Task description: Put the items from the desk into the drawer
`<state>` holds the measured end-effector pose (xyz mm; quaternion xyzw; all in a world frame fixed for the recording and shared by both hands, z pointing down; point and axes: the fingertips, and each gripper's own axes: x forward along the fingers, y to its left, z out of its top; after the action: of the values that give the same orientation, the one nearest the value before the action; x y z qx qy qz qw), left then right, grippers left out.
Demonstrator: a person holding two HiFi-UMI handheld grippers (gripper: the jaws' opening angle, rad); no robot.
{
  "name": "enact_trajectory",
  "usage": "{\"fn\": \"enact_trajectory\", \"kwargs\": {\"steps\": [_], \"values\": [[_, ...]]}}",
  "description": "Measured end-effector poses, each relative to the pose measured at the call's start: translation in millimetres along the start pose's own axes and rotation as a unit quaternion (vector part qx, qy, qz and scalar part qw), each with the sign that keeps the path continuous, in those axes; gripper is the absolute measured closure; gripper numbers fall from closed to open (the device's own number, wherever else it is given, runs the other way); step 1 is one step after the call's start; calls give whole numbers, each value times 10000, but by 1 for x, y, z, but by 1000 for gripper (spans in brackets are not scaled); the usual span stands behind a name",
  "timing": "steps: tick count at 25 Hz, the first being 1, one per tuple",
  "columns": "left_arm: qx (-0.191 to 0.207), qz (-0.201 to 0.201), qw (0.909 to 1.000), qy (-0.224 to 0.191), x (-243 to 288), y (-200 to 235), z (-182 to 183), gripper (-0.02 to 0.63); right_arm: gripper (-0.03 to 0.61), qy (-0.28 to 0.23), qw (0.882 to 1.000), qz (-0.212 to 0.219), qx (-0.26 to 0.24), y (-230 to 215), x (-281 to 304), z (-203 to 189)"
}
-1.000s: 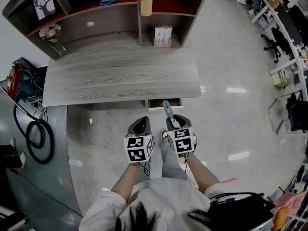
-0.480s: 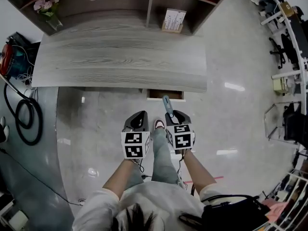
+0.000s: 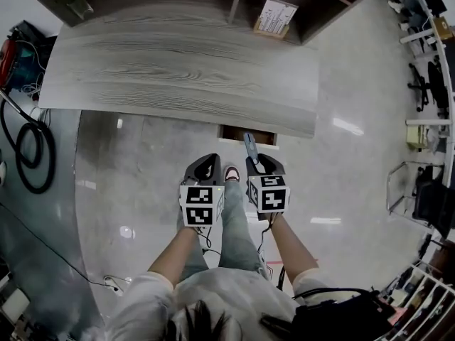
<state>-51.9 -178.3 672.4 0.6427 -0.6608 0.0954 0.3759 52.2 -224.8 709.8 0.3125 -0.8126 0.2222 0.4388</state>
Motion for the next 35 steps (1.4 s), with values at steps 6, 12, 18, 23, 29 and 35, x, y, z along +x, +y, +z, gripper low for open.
{"fn": "enact_trajectory", "kwargs": {"steps": [6,12,18,23,29,35], "values": [[-180,102,9998,9,13,4,4,615,459,120,9999,88,-42,-6,14,10],[-261,180,9995,30,24,9,7,615,459,125,9997,210,10,-8,30,25],[-295,243,9993,53,33,18,13,616,459,-14,9991,338,236,-6,44,39],[-358,284,9989,110,36,21,12,615,457,-138,9983,356,431,-9,46,44],[-344,240,9991,93,35,18,13,615,457,-291,9973,251,619,-15,40,44],[-292,187,9994,48,31,11,14,615,457,-385,9970,196,640,-18,29,46]]}}
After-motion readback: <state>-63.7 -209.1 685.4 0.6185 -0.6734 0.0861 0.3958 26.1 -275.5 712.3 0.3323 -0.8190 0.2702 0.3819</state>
